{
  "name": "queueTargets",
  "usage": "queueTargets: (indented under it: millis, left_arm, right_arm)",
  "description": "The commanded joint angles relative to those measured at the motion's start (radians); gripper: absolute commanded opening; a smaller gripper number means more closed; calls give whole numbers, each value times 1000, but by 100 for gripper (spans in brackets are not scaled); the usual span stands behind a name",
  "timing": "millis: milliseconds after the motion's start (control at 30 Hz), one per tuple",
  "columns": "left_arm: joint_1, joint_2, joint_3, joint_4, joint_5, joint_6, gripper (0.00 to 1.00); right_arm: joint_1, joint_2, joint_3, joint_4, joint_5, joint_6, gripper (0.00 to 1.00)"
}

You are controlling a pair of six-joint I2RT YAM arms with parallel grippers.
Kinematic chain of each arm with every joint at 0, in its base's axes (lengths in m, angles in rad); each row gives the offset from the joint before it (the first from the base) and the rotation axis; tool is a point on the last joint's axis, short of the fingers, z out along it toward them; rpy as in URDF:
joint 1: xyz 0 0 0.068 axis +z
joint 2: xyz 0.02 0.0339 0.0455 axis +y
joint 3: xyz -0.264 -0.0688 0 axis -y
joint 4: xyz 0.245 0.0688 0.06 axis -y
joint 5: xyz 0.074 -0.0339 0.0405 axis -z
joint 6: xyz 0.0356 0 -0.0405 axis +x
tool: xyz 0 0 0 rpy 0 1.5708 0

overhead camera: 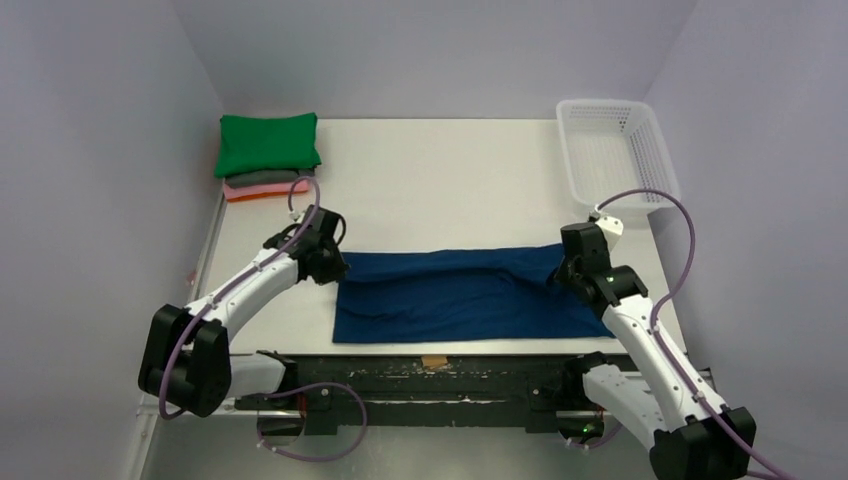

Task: Fold and stack the t-shirts
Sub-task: Grab the bottom of the folded rectangular tshirt with both arms

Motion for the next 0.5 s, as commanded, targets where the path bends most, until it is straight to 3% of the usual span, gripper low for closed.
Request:
queueTargets:
  millis: [0, 133, 200, 267, 333, 400, 467]
  left_arm:
    - [-11, -39, -71, 38, -22, -20, 0]
    - [-14, -69, -135, 42, -19, -40, 0]
    - [-15, -89, -148, 26, -17, -43, 1]
    - [-16, -125, -153, -10, -28, -48, 22]
    - [-17, -177, -154, -47, -35, -55, 45]
    - [-18, -241, -145, -86, -39, -56, 74]
    - [-19, -302, -122, -136, -46, -53, 87]
  right_arm:
    - [0, -64, -55, -137, 14, 107, 0]
    - [0, -182, -124, -192, -9, 178, 1]
    - [-1, -239, -155, -212, -55, 194, 21]
    - [4, -289, -165, -250, -85, 238, 42]
    - [4, -356, -165, -274, -97, 282, 50]
    - [5, -433, -145, -303, -59, 306, 55]
    - [5, -501, -115, -325, -12, 303, 61]
